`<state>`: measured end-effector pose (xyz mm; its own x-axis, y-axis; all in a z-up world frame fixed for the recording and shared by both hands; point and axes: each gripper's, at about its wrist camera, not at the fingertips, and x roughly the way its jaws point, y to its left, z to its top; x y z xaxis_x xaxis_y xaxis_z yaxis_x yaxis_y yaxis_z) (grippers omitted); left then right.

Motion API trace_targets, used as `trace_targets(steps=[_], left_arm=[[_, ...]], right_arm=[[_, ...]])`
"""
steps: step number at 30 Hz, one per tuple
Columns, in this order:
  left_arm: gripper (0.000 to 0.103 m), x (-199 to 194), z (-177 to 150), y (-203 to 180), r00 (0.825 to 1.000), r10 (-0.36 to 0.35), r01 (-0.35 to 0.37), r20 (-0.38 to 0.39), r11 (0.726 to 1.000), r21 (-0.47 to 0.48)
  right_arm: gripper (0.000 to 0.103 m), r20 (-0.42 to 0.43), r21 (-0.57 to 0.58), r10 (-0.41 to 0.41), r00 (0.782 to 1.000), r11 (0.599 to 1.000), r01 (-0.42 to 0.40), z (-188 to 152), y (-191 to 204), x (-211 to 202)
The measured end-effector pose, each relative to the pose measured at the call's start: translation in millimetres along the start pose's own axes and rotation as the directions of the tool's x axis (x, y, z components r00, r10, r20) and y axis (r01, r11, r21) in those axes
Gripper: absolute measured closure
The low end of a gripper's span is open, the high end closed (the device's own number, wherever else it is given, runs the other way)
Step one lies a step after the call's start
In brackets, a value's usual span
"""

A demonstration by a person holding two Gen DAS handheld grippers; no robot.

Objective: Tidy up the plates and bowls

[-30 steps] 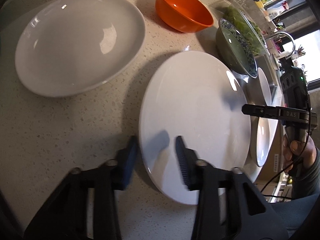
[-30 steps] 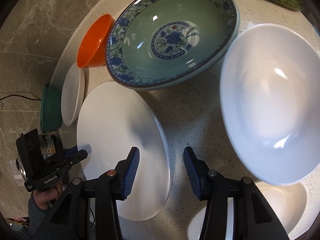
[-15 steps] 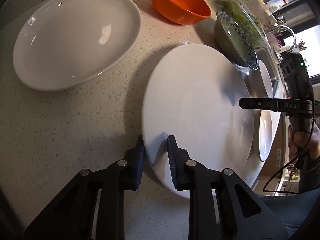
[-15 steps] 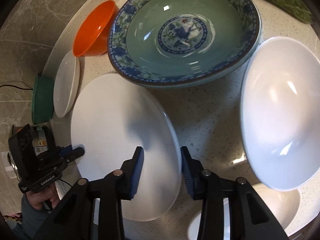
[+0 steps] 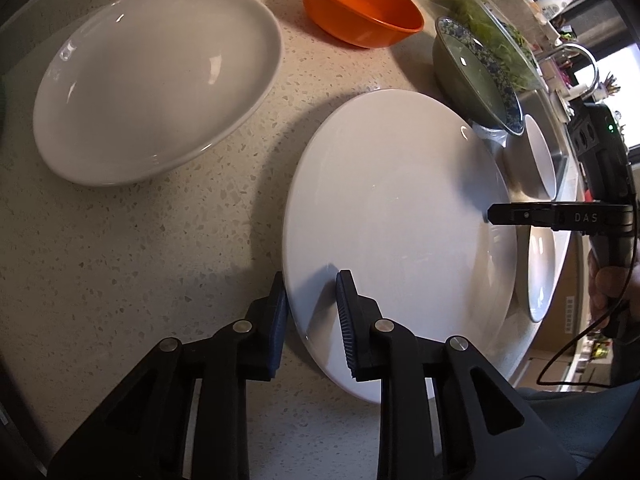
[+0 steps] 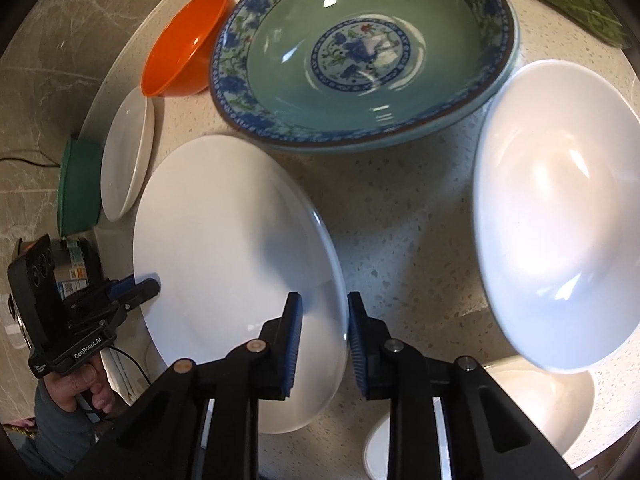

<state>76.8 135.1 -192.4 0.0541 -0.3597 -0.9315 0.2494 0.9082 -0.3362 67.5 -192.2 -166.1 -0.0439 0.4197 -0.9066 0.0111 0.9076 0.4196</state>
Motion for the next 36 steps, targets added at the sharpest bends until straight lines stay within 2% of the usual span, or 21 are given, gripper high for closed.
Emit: trace_targets(steps=[6, 10, 22, 31, 36], left_arm=[[0.082, -1, -4, 2, 1.0, -0.014, 0.014, -0.004, 1.0, 0.015], [0.084, -2, -5, 11, 0.999, -0.047, 0.047, 0.007, 0.999, -0.007], [0.084, -9, -10, 18, 0.999, -0.048, 0.047, -0.008, 0.997, -0.066], [0.084, -32, -20, 21, 0.998, -0.057, 0.053, -0.03, 0.992, -0.116], [0.084, -52, -37, 15, 0.998, -0.046, 0.043, -0.029, 0.993, -0.112]], right_arm=[[0.081, -0.016, -0.009, 0.023, 1.0, 1.0, -0.023, -2, -1, 2], [0.083, -0.021, 0.008, 0.077, 0.997, 0.997, -0.077, -4, -6, 2], [0.083, -0.018, 0.009, 0.09, 0.996, 0.996, -0.09, -2, -3, -2], [0.083, -0.006, 0.011, 0.111, 0.994, 0.994, -0.111, -6, 5, -15], [0.082, -0.01, -0.01, 0.111, 0.994, 0.994, -0.111, -21, 19, -24]])
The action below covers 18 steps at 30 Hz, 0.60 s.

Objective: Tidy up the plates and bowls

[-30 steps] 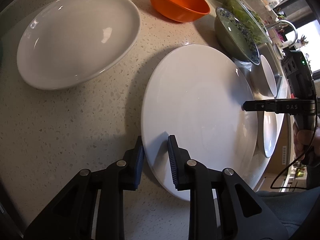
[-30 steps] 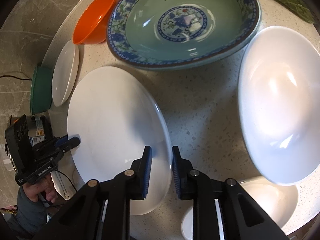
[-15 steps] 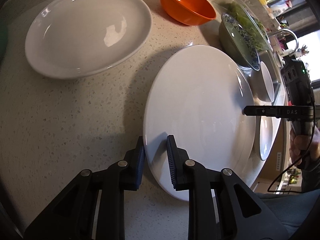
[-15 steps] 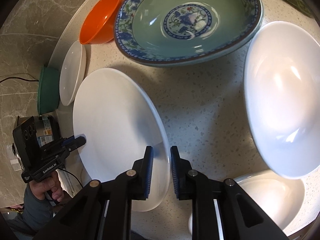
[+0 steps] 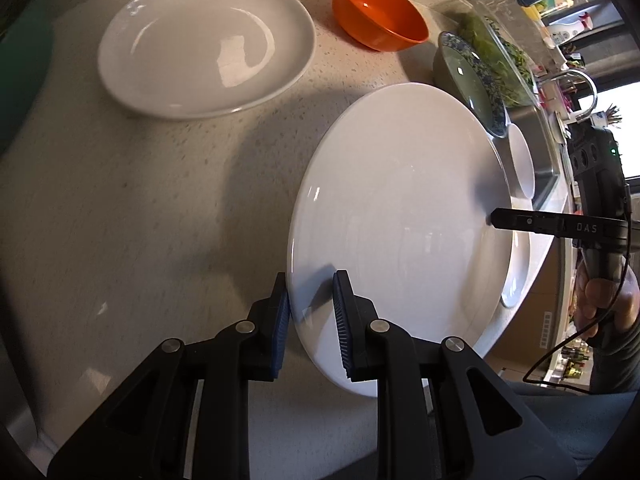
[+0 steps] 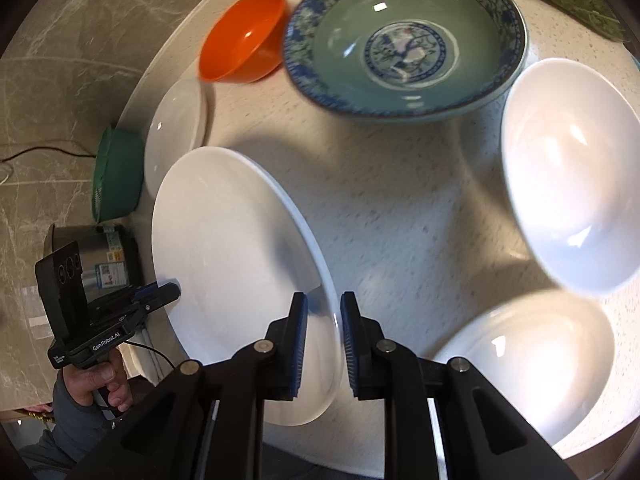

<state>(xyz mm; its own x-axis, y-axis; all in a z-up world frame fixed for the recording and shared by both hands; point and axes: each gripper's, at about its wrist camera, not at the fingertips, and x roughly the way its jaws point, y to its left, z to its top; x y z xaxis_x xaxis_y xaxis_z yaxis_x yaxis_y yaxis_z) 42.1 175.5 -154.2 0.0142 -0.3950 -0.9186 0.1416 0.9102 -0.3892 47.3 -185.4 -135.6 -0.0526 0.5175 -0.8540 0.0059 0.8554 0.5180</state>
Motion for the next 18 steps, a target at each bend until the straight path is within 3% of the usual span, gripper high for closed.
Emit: trace_targets(steps=[11, 18], left_arm=[[0.084, -9, -82, 6, 0.999, 0.003, -0.005, -0.038, 0.999, -0.041], [0.084, 5, -102, 13, 0.999, 0.035, -0.036, -0.025, 0.999, -0.037]], right_arm=[[0.08, -0.014, 0.007, 0.006, 1.0, 1.0, -0.006, -59, 11, 13], [0.079, -0.013, 0.009, -0.009, 1.0, 1.0, 0.009, -72, 12, 31]])
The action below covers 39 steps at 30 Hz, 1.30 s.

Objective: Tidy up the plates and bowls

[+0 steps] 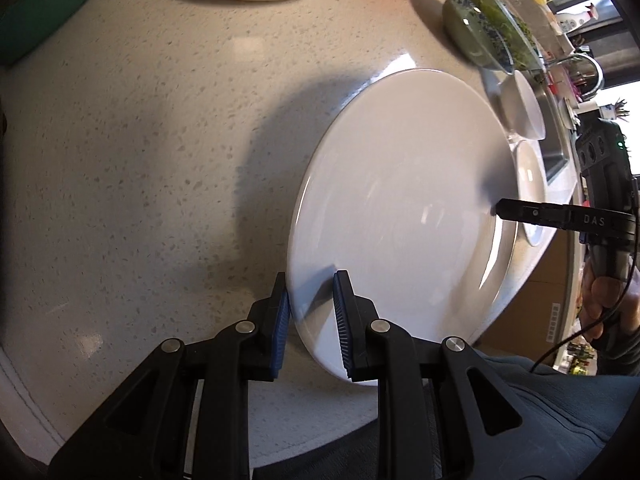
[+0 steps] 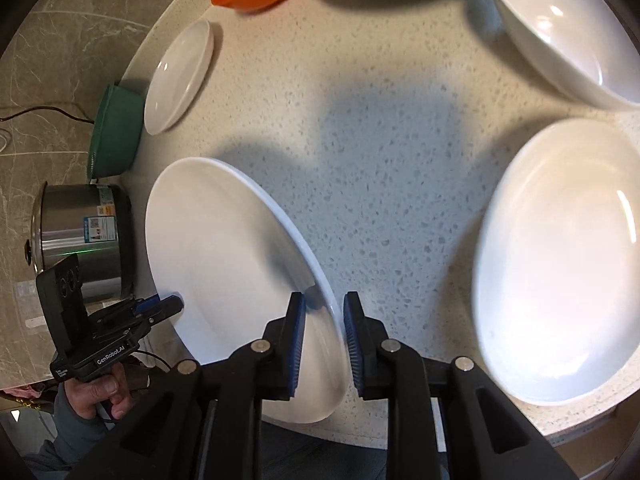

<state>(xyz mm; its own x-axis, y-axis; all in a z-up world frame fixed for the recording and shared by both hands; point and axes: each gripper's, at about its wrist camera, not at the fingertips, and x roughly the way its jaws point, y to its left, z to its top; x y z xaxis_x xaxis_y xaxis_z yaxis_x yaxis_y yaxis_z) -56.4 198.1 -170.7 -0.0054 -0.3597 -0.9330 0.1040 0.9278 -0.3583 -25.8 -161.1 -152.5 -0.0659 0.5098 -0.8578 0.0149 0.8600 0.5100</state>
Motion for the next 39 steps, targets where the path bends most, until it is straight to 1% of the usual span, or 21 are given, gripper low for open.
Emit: trace_targets(steps=[7, 12, 14, 15, 16, 17, 18, 19, 20, 22, 24, 26, 28, 29, 30, 31, 32, 33, 34, 36, 39], left_arm=[[0.081, 17, 3, 8, 1.0, 0.012, -0.012, 0.006, 1.0, 0.006], [0.081, 19, 8, 8, 0.999, 0.021, -0.021, 0.043, 1.0, -0.01], [0.08, 20, 11, 6, 0.999, 0.02, -0.019, 0.047, 1.0, -0.02], [0.08, 18, 10, 7, 0.999, 0.016, -0.014, 0.049, 1.0, -0.024], [0.078, 16, 11, 5, 0.998, 0.008, -0.006, 0.06, 0.999, -0.033], [0.075, 12, 10, 5, 0.997, 0.0, 0.003, 0.077, 0.999, -0.04], [0.057, 7, 10, 6, 0.995, -0.007, 0.012, 0.097, 0.999, -0.048], [0.032, -4, 10, 8, 0.99, -0.02, 0.029, 0.139, 0.998, -0.059], [0.026, -13, 10, 9, 0.983, -0.033, 0.046, 0.182, 0.997, -0.067], [0.025, -37, 12, 11, 0.956, -0.071, 0.096, 0.284, 0.993, -0.073], [0.025, -53, 16, 12, 0.93, -0.119, 0.151, 0.349, 0.986, -0.065], [0.025, -67, 22, 12, 0.887, -0.186, 0.225, 0.422, 0.973, -0.043], [0.019, -79, 26, 16, 0.841, -0.245, 0.29, 0.481, 0.957, -0.02], [0.017, -82, 29, 15, 0.822, -0.271, 0.318, 0.501, 0.948, -0.009], [0.01, -85, 33, 15, 0.803, -0.293, 0.343, 0.519, 0.939, -0.001], [0.003, -88, 34, 11, 0.772, -0.323, 0.379, 0.548, 0.925, 0.013], [0.0, -90, 34, 12, 0.747, -0.347, 0.405, 0.566, 0.914, 0.027], [0.0, -91, 35, 10, 0.73, -0.363, 0.422, 0.579, 0.906, 0.037], [0.0, -90, 41, 8, 0.732, -0.373, 0.43, 0.571, 0.902, 0.038], [0.0, -86, 53, 4, 0.75, -0.375, 0.431, 0.544, 0.902, 0.028], [0.0, -88, 68, 11, 0.754, -0.337, 0.412, 0.564, 0.911, -0.007]], right_arm=[[0.078, 0.009, -0.012, -0.017, 1.0, 1.0, 0.017, -1, 0, 9], [0.078, 0.019, -0.017, -0.014, 1.0, 1.0, 0.014, -2, -1, 13], [0.072, 0.02, -0.023, -0.005, 1.0, 1.0, 0.006, -4, 1, 13], [0.065, 0.022, -0.028, -0.005, 1.0, 1.0, 0.006, -5, 2, 12], [0.049, 0.031, -0.03, -0.006, 1.0, 1.0, 0.007, -7, 3, 9], [0.041, 0.05, -0.036, -0.017, 0.999, 0.999, 0.019, -9, 8, 4], [0.031, 0.071, -0.045, -0.032, 0.997, 0.998, 0.036, -12, 12, -1], [0.027, 0.093, -0.055, -0.047, 0.995, 0.997, 0.052, -15, 14, -7], [0.027, 0.12, -0.066, -0.051, 0.991, 0.996, 0.059, -19, 16, -16], [0.027, 0.158, -0.076, -0.031, 0.987, 0.996, 0.044, -26, 18, -32], [0.025, 0.22, -0.08, 0.023, 0.975, 0.997, -0.005, -33, 17, -52], [0.022, 0.294, -0.098, 0.122, 0.948, 0.99, -0.097, -41, 14, -73], [0.014, 0.362, -0.13, 0.256, 0.896, 0.966, -0.223, -47, 9, -91], [0.011, 0.404, -0.138, 0.344, 0.848, 0.939, -0.315, -51, 3, -101], [0.001, 0.431, -0.135, 0.402, 0.807, 0.914, -0.383, -54, -2, -106], [0.0, 0.461, -0.133, 0.468, 0.754, 0.876, -0.463, -57, -8, -111], [0.0, 0.486, -0.127, 0.535, 0.691, 0.825, -0.55, -59, -16, -114], [0.0, 0.497, -0.116, 0.571, 0.653, 0.79, -0.602, -59, -20, -115], [0.0, 0.509, -0.103, 0.601, 0.616, 0.753, -0.65, -59, -25, -115], [0.0, 0.511, -0.098, 0.616, 0.6, 0.735, -0.671, -53, -24, -112], [0.0, 0.501, -0.143, 0.694, 0.517, 0.656, -0.741, -34, -14, -104]])
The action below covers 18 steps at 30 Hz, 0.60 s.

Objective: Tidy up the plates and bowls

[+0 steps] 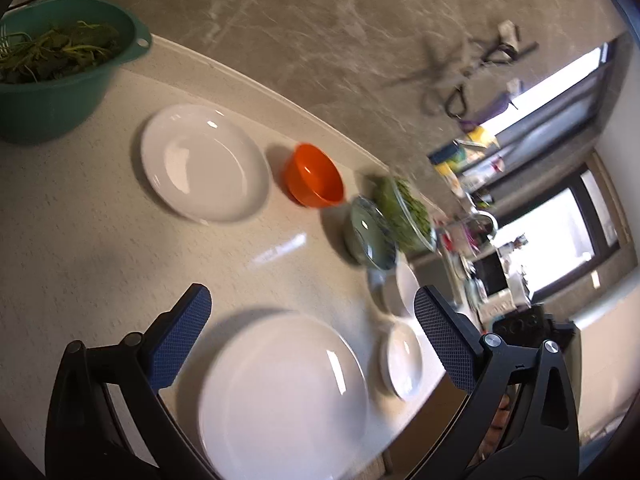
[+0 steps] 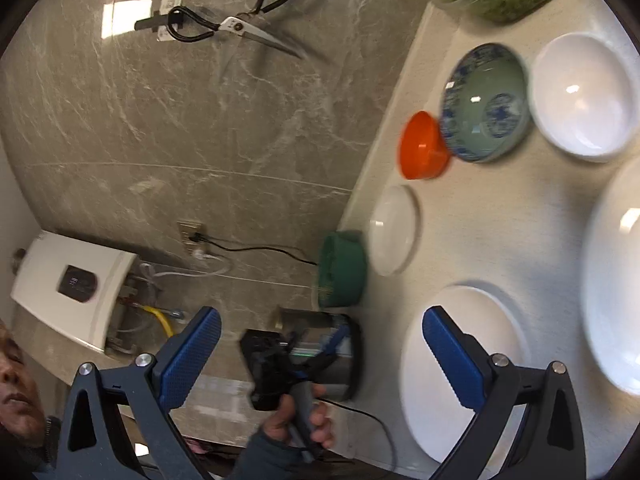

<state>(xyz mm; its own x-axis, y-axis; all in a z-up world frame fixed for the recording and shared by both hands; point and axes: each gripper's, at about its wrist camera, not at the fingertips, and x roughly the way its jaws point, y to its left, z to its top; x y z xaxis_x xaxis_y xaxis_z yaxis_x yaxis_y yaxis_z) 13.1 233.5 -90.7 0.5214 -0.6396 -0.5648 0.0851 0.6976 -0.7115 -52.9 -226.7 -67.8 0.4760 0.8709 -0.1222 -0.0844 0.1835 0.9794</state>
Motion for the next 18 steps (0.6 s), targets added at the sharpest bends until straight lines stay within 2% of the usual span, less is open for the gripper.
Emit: trace_targets(steps=[1, 2, 4, 6, 7, 9, 10, 12, 14, 15, 18], left_arm=[[0.0, 4, 9, 1, 1.0, 0.017, -0.017, 0.001, 1.0, -0.003], [0.0, 10, 17, 0, 0.999, 0.037, -0.037, -0.006, 0.999, 0.006], [0.0, 25, 37, 1, 0.993, 0.106, -0.103, -0.054, 0.993, 0.059], [0.0, 31, 49, 5, 0.986, 0.161, -0.156, -0.046, 0.983, 0.095], [0.0, 37, 58, 7, 0.976, 0.213, -0.208, -0.032, 0.971, 0.115], [0.001, 49, 72, 16, 0.946, 0.323, -0.318, -0.032, 0.942, 0.108], [0.001, 54, 80, 22, 0.94, 0.34, -0.336, -0.03, 0.937, 0.096], [0.001, 61, 88, 33, 0.94, 0.341, -0.338, -0.024, 0.938, 0.074], [0.001, 75, 97, 48, 0.934, 0.353, -0.352, -0.043, 0.935, 0.038], [0.002, 81, 100, 56, 0.933, 0.357, -0.356, -0.05, 0.934, 0.03], [0.002, 100, 110, 73, 0.925, 0.373, -0.374, -0.066, 0.928, 0.011]], right_arm=[[0.0, 0.009, -0.017, 0.033, 0.999, 0.999, -0.033, 6, 1, 14], [0.0, -0.004, -0.035, 0.032, 0.999, 0.999, -0.032, 9, 1, 23], [0.0, -0.084, -0.047, -0.025, 0.996, 0.999, 0.021, 22, 2, 57], [0.0, -0.174, 0.002, -0.069, 0.982, 0.998, 0.07, 39, -10, 96], [0.0, -0.194, 0.023, -0.082, 0.977, 0.996, 0.089, 45, -16, 109], [0.0, -0.225, 0.024, -0.13, 0.966, 0.99, 0.138, 60, -24, 143], [0.0, -0.254, -0.002, -0.169, 0.952, 0.985, 0.174, 67, -26, 164], [0.002, -0.294, -0.056, -0.262, 0.919, 0.965, 0.257, 72, -29, 191], [0.012, -0.298, -0.133, -0.366, 0.882, 0.931, 0.341, 75, -34, 217], [0.021, -0.299, -0.146, -0.379, 0.876, 0.925, 0.35, 75, -36, 226], [0.033, -0.299, -0.145, -0.4, 0.866, 0.916, 0.373, 81, -48, 252]])
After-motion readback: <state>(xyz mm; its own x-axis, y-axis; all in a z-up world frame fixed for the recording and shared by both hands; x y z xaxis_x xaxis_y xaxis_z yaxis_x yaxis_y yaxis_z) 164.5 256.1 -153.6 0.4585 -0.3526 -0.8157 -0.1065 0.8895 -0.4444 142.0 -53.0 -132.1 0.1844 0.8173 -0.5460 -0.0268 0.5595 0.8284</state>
